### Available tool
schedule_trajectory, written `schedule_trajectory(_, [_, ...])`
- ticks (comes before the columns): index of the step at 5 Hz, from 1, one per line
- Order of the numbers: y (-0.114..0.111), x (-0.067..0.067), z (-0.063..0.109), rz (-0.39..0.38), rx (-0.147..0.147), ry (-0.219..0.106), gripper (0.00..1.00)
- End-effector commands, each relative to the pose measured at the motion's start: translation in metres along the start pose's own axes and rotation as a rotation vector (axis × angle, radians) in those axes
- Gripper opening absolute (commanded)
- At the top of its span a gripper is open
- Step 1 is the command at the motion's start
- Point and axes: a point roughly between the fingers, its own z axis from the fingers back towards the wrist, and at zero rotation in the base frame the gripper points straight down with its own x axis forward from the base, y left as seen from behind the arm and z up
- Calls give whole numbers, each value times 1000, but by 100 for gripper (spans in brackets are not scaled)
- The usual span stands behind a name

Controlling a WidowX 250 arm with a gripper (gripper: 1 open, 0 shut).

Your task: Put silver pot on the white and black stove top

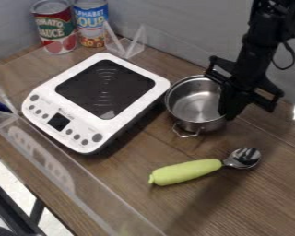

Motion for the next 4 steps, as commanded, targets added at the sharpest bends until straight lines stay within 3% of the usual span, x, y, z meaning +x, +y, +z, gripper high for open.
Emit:
schedule_trajectory(1, [3, 14, 14, -6, 19, -70, 0])
schedule_trajectory(4, [12, 23, 4, 3, 36, -77, 0])
